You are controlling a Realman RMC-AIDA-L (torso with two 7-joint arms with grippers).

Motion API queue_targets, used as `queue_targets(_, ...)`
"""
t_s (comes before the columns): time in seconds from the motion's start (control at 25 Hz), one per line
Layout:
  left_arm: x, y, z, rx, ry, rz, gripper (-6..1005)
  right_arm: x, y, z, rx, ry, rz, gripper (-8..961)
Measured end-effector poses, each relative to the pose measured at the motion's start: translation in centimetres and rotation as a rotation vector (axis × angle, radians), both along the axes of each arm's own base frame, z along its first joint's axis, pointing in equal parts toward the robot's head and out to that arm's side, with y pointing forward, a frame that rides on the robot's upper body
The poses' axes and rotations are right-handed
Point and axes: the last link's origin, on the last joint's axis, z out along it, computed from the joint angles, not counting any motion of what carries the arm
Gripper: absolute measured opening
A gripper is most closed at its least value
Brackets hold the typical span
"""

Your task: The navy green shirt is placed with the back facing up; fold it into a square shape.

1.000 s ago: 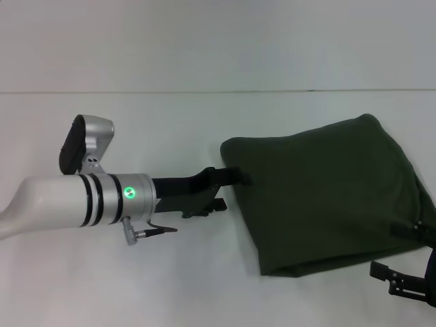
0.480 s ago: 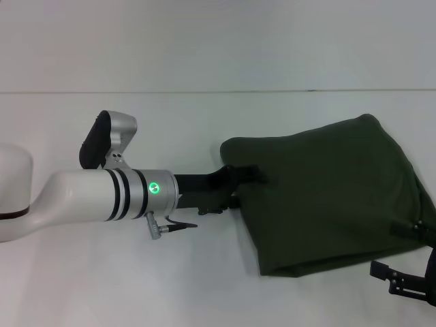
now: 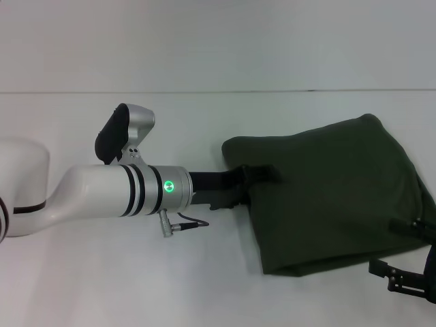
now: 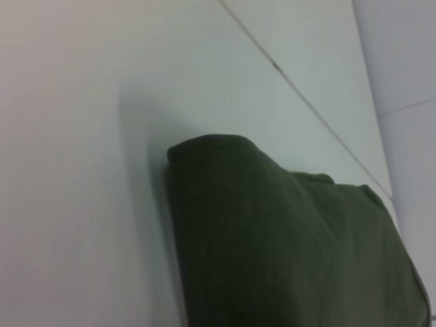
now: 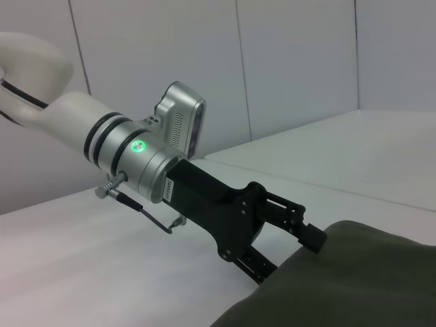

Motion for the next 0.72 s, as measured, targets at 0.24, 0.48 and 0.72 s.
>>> queue_targets(0.24, -0.47, -0.02, 0.21, 0.022, 0.001, -0.009, 825, 0.00, 0.02, 0.01, 0.000, 0.000, 0.000, 924)
queue_targets(0.48, -0.96, 0.11, 0.48, 0.032, 0.028, -0.020, 674, -0.04, 0.07, 0.01, 0.000, 0.000, 0.002, 924)
queue_targets(0.72, -0.92, -0.03, 0.27, 0.031, 0.034, -0.034, 405, -0.14, 0.17, 0.01, -0.001, 0.001, 0.004, 924)
